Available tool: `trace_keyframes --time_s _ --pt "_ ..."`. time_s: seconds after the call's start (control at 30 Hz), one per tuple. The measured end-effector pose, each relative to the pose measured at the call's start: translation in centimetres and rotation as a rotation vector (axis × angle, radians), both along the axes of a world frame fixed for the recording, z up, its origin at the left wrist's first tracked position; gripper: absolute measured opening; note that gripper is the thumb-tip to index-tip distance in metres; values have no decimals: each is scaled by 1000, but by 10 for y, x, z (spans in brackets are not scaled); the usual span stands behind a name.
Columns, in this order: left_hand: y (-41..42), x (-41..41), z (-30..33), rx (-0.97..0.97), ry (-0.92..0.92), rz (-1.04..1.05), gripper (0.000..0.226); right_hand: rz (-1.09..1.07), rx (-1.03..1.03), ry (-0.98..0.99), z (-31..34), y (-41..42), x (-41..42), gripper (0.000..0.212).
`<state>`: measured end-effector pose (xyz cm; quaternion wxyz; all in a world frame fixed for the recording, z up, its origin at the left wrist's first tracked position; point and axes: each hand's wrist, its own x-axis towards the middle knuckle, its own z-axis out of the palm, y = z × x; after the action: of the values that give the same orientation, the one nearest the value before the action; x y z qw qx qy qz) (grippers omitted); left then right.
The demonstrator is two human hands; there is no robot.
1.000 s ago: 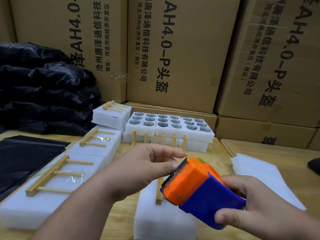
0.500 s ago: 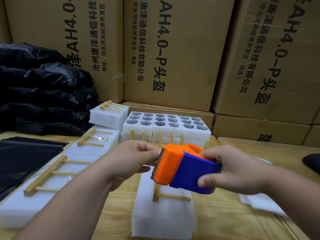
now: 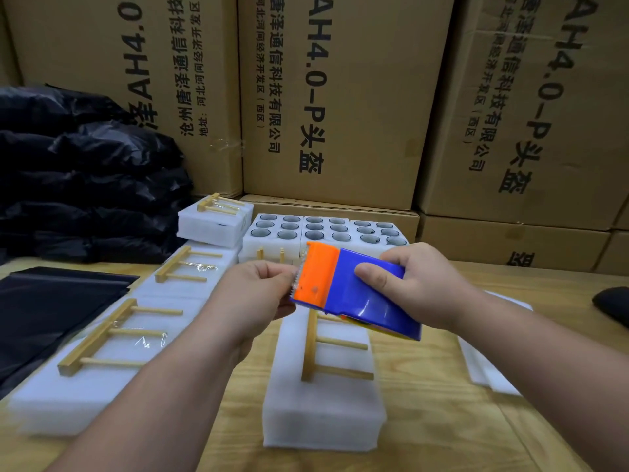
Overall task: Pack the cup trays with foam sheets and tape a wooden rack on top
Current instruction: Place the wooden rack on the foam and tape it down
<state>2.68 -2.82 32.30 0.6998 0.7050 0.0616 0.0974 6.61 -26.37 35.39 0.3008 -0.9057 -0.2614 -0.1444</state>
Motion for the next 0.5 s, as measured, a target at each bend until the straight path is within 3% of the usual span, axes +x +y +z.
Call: trace_keyframes --time_s 0.33,0.5 --pt "31 5 1 -126 -105 113 14 -26 -29 -15 5 -39 4 75" --pt "57 5 -7 -140 -62 109 13 -45 -47 55 6 -66 8 67"
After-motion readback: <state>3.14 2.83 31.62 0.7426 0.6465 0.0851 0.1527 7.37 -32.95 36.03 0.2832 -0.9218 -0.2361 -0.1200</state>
